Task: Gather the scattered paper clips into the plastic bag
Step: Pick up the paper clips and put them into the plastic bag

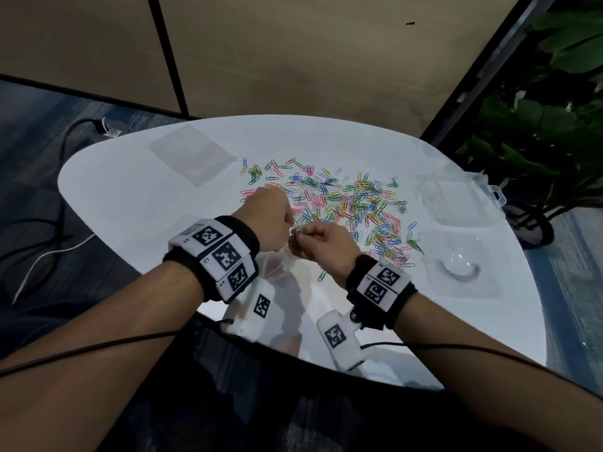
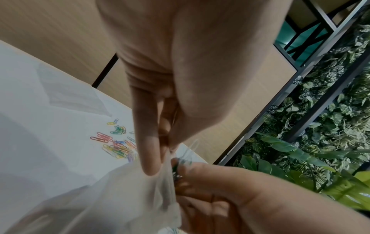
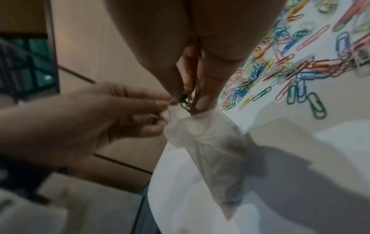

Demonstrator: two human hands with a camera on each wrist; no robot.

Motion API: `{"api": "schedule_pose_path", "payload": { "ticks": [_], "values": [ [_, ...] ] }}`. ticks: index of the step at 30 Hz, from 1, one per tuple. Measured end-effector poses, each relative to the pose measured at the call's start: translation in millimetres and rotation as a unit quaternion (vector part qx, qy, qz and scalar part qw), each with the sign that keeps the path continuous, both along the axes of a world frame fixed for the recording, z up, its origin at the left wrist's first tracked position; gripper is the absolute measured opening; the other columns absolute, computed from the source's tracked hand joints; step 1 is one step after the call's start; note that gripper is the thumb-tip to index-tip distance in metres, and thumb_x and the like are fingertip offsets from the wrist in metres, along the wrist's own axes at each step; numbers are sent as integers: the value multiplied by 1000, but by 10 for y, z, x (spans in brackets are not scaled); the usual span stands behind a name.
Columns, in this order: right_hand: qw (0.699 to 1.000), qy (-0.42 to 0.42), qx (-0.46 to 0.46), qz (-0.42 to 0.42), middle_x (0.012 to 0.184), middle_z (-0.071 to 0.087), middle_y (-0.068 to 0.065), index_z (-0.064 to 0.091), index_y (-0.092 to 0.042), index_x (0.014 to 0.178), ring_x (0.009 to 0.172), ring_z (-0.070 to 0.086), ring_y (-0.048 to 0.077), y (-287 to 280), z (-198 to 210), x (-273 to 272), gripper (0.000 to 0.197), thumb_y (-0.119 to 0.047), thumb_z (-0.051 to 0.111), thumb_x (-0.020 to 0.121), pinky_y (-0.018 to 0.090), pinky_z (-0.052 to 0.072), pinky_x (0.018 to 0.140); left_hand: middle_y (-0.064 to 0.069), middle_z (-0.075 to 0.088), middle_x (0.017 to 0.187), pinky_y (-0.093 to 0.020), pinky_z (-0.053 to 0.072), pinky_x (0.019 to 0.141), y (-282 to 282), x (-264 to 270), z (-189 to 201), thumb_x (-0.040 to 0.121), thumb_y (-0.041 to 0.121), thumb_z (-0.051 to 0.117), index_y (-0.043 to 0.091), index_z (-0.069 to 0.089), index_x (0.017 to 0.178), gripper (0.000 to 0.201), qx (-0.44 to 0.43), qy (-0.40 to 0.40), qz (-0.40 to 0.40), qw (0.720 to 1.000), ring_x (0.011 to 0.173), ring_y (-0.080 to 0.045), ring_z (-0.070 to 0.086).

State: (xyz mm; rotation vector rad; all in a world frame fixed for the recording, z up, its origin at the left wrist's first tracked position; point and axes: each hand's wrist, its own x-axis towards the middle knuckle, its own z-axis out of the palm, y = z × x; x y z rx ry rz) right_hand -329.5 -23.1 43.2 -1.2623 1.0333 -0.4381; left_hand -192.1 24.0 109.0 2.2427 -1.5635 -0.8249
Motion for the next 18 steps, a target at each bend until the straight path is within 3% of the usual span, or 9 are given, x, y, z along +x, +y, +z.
{"api": "schedule_pose_path", "payload": {
  "ticks": [2,4,7,8,10,12,14,16,18],
  "values": [
    [992,73,-99,34,79,72,6,72,-10,87,72,72,21,10,-9,2,22,5,55,89,31,60,75,2,63,64,-35,62,76,9,-6,3,87,-1,56,8,77,95,24,-3,5,-3,1000,61,-19,69],
    [962,153,-200,105,79,71,4,74,-8,98,69,71,18,15,53,2,29,6,50,87,23,55,64,-1,67,67,-35,62,75,16,-7,-14,89,-1,56,9,77,94,24,-1,16,-4,1000,61,-20,72],
    [870,280,-313,260,104,70,10,67,-16,121,89,66,23,13,123,24,51,10,43,83,30,53,78,-1,66,64,-32,62,73,20,-4,-39,89,0,56,8,77,92,23,2,25,-6,1000,58,-19,72],
    [864,280,-309,283,109,69,11,64,-18,126,94,66,24,14,148,22,59,12,39,82,35,55,84,-1,66,65,-31,62,72,16,1,-40,89,0,57,8,77,91,22,2,23,-3,1000,57,-19,72],
    [892,225,-284,271,111,70,10,66,-15,123,99,67,21,-12,222,-20,61,16,34,80,37,57,88,-1,68,71,-32,62,72,11,19,-23,91,1,58,9,75,93,20,-2,19,7,1000,59,-19,72],
    [931,168,-252,203,106,72,8,72,-10,110,97,68,19,-104,303,-115,53,17,36,82,35,59,84,-5,72,79,-34,62,75,11,47,-2,90,-2,56,9,75,96,22,-4,17,12,1000,62,-19,72],
    [937,184,-259,146,101,73,6,74,-12,102,91,69,18,-237,329,-266,42,10,42,87,34,60,79,-3,70,73,-34,62,77,22,78,14,89,-3,55,8,75,99,24,2,13,14,1000,64,-19,72],
    [888,321,-288,157,114,69,4,68,-17,114,93,66,17,-404,264,-492,28,-9,55,91,28,56,85,4,61,64,-33,62,75,37,102,25,91,-2,54,8,73,101,23,7,11,18,1000,62,-19,74],
    [803,503,-250,198,130,59,9,47,-16,136,107,61,22,-520,88,-748,58,-31,70,85,31,50,92,6,59,63,-31,62,72,54,113,40,91,-1,55,9,73,102,23,10,5,19,1000,61,-18,73]
  ]
}}
